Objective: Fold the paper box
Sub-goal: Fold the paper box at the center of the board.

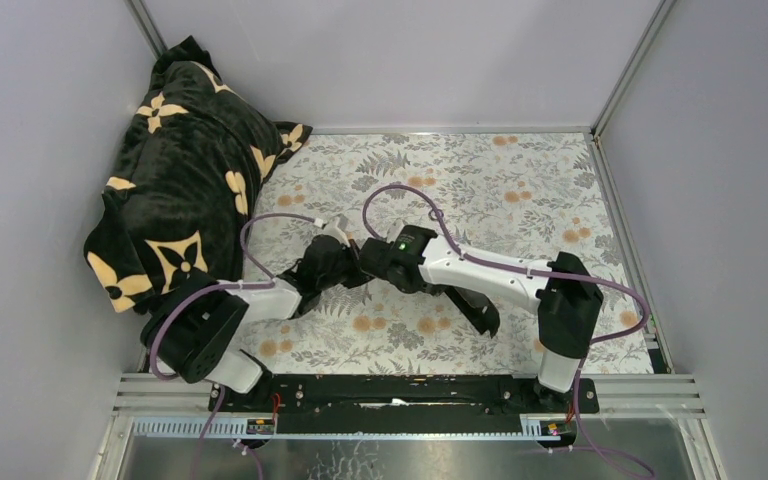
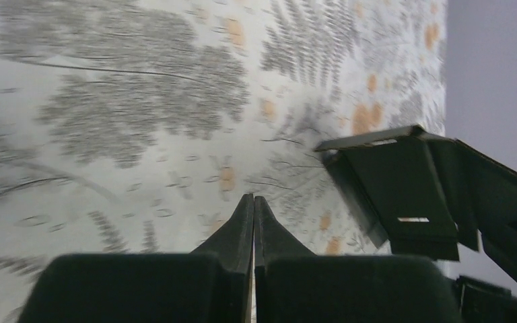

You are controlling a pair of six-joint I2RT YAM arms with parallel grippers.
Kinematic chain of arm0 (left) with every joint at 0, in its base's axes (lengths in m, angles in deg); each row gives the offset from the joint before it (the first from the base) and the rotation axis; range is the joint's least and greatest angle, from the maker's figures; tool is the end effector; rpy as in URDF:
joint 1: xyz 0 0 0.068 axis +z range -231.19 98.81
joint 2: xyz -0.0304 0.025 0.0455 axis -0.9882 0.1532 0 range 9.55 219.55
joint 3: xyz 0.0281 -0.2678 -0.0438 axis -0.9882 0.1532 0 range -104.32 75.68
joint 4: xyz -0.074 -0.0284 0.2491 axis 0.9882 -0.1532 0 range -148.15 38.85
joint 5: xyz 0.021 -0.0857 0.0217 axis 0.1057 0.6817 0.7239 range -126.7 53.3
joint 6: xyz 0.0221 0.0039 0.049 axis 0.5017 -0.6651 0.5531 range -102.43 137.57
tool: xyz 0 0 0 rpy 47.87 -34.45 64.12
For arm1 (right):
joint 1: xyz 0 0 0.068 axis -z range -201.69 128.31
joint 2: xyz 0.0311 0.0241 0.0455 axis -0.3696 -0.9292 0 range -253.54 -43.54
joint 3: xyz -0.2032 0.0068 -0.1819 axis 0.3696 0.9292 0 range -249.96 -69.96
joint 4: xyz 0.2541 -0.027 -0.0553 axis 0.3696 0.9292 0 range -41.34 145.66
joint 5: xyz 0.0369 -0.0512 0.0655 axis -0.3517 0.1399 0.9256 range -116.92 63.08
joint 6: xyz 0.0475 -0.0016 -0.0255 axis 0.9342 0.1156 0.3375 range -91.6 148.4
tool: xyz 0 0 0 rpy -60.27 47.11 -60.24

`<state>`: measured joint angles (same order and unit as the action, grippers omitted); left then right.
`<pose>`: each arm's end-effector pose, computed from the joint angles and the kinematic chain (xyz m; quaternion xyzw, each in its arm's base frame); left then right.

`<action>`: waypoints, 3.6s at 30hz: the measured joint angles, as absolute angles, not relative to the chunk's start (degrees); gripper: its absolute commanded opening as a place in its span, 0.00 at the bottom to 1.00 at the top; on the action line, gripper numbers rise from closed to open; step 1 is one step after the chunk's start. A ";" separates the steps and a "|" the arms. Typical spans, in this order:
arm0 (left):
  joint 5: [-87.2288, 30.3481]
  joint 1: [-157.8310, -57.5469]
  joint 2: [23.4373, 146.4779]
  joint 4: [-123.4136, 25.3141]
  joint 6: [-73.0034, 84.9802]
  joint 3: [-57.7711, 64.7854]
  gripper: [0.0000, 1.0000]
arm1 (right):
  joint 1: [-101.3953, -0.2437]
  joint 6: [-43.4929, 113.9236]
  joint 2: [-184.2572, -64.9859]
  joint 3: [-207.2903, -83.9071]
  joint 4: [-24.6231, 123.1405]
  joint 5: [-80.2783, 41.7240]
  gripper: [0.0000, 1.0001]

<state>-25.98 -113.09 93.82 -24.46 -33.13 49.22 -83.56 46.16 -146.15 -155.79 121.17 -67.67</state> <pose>0.2242 -0.1474 0.1445 -0.0963 0.8629 -0.3841 0.3139 0.1764 0.2806 0.2569 -0.3500 0.8696 -0.2637 0.2274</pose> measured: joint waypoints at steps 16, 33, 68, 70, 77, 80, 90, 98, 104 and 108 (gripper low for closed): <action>-22.66 -118.64 111.15 -1.83 -33.35 46.57 0.00 | -88.08 48.30 -143.74 -151.50 117.52 -74.07 0.00; -20.67 -118.64 118.85 8.07 -35.77 42.64 0.00 | -88.32 48.06 -146.63 -148.92 115.91 -76.96 0.00; -12.78 -115.47 135.28 25.44 -41.17 34.27 0.00 | -89.11 47.06 -149.51 -148.86 115.16 -78.42 0.00; -12.30 -114.77 135.52 26.32 -41.52 34.31 0.00 | -89.11 47.06 -149.51 -148.86 115.10 -78.51 0.00; -10.46 -112.19 136.33 33.16 -43.42 35.45 0.03 | -89.24 47.06 -149.51 -148.86 114.90 -78.56 0.00; -10.00 -111.82 137.03 34.62 -43.64 35.38 0.05 | -89.26 47.06 -149.49 -148.86 114.90 -78.53 0.00; -8.87 -112.32 140.03 35.10 -43.84 32.96 0.06 | -89.33 47.06 -149.45 -148.86 114.90 -78.60 0.00; -8.39 -114.73 140.68 35.04 -43.73 30.55 0.06 | -89.68 47.06 -149.45 -148.86 114.90 -78.62 0.00; -7.49 -116.02 140.73 35.10 -43.58 30.36 0.06 | -89.81 47.06 -149.45 -148.86 114.90 -78.73 0.00; -7.18 -116.30 140.73 35.24 -43.55 30.42 0.06 | -89.90 47.06 -149.45 -148.86 114.90 -78.77 0.00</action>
<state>-7.18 -116.30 140.73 35.24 -43.55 30.42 -89.90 47.06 -149.45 -148.86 114.90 -78.77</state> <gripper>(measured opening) 0.055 0.057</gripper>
